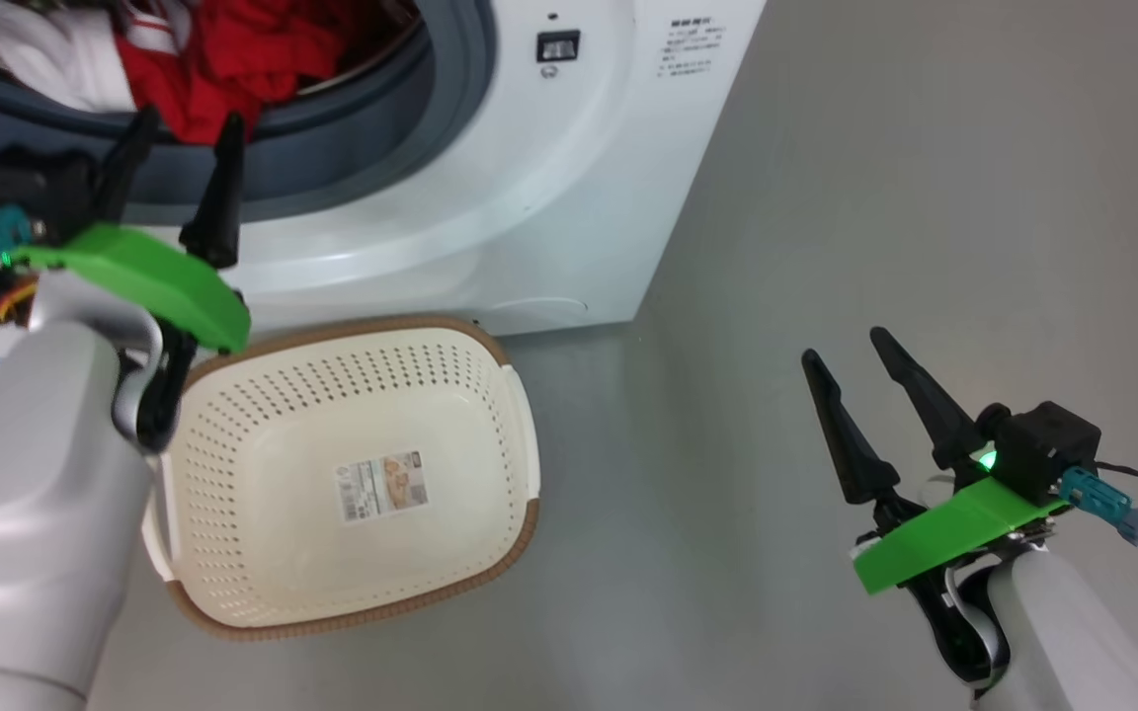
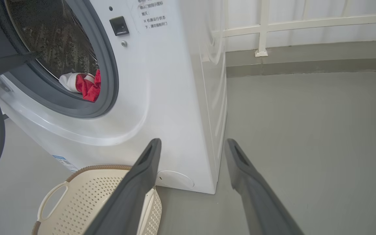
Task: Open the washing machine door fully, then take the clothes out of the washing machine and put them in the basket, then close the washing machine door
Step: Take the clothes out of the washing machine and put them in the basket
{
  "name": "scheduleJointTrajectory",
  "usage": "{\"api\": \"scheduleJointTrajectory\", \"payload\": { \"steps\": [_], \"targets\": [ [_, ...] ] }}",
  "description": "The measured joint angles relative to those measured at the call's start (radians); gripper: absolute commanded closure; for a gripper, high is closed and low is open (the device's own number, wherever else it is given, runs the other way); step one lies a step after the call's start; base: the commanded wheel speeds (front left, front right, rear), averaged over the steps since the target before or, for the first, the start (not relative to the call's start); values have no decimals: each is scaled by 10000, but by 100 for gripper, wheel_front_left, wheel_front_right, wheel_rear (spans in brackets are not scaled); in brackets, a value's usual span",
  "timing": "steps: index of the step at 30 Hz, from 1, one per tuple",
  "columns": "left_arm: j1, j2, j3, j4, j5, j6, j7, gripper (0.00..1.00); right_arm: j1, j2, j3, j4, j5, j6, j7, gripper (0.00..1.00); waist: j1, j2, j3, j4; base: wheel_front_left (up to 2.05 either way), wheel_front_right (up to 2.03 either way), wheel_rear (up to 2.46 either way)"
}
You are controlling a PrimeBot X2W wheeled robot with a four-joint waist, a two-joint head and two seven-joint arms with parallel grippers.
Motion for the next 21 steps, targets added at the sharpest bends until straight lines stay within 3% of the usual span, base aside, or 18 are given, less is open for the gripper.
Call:
{"api": "scheduleJointTrajectory", "payload": {
  "steps": [21],
  "targets": [
    [-3699,909,-2451,2846,-1563,0,589,0,-984,683,343,-123,-274,0,-2,0,0,0,2059,-897,0,0,0]
  ]
}}
